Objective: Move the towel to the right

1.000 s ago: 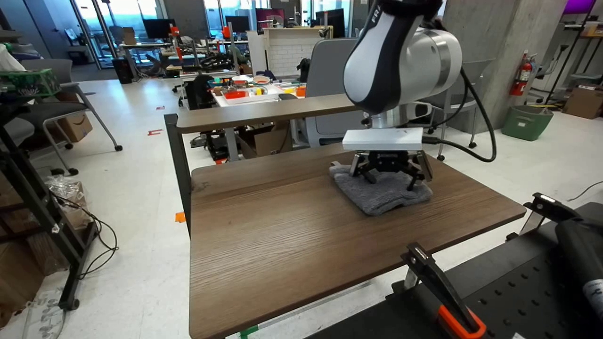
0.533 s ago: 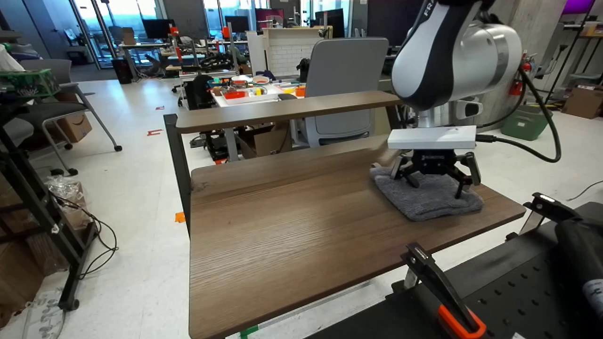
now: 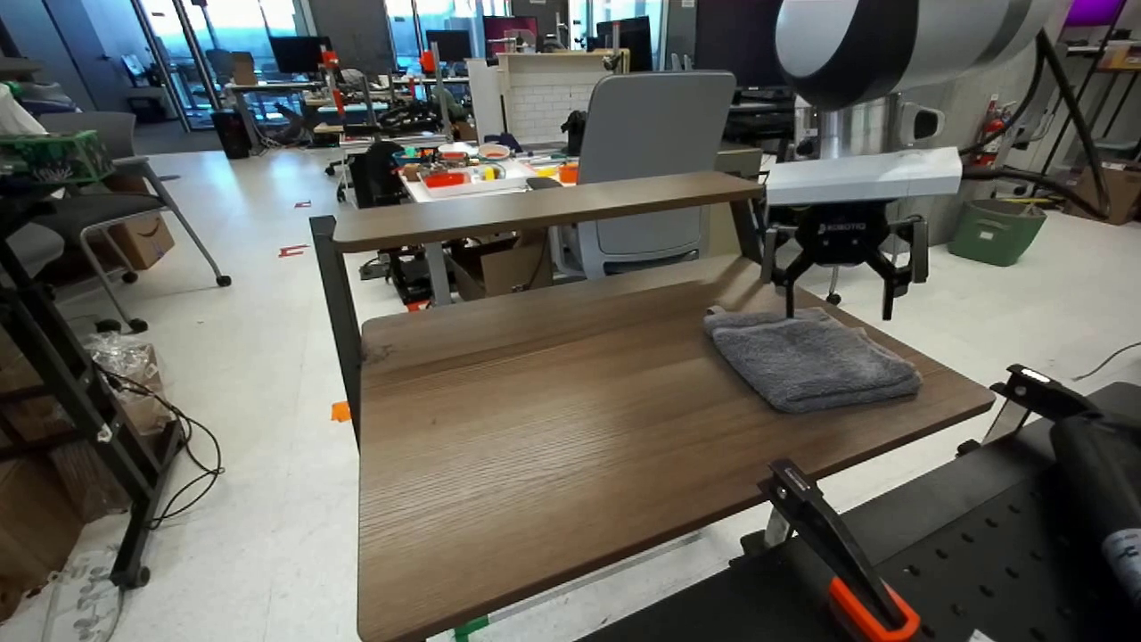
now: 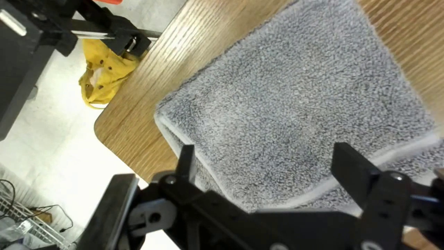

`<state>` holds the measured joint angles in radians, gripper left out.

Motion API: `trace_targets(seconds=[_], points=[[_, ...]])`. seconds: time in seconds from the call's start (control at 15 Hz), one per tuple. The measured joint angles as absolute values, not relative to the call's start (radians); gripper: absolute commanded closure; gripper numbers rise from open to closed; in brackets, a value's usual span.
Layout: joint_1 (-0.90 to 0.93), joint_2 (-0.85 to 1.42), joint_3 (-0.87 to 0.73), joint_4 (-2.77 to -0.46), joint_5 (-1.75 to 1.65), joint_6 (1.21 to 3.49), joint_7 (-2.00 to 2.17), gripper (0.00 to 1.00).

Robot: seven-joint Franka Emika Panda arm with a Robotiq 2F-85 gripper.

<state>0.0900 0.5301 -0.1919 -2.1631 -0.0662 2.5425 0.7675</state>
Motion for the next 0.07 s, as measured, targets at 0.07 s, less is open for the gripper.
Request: trace_targets(seconds=[0.07], points=[[0.090, 0.515, -0.192, -2.171, -0.067, 2.542, 0.766, 0.00]])
